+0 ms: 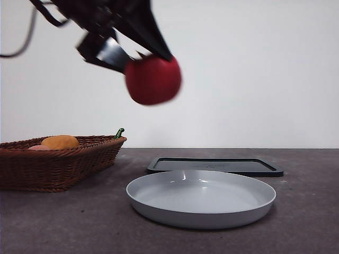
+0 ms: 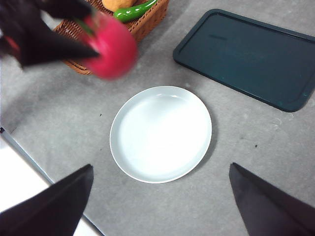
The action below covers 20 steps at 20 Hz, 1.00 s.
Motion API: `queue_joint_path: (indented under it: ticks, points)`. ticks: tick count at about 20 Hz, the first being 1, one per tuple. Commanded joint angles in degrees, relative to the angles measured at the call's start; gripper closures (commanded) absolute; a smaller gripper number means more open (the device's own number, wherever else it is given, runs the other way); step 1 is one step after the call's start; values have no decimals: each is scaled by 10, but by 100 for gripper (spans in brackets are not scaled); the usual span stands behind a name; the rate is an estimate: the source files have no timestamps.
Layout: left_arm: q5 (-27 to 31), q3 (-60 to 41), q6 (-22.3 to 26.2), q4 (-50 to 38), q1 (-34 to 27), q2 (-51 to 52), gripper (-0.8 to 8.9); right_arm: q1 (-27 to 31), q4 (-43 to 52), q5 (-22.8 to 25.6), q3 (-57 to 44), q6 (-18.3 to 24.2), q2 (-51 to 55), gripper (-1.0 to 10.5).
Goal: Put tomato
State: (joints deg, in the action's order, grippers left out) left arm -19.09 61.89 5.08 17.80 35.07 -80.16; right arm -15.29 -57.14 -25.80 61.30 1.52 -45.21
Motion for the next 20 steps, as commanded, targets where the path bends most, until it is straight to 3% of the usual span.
queue_joint_path:
  ticks: [1, 8, 16, 20]
  points:
    - [10, 11, 3, -16, 31, -41, 537, -2, 5, -1, 11, 0, -4, 507]
    - [44, 11, 28, -55, 85, -154, 537, -2, 4, -1, 11, 0, -4, 507]
    - [52, 11, 34, -71, 94, -204, 531, -2, 0, -1, 11, 0, -4, 507]
    - [52, 11, 29, -66, 95, -204, 337, -2, 0, -1, 11, 0, -4, 507]
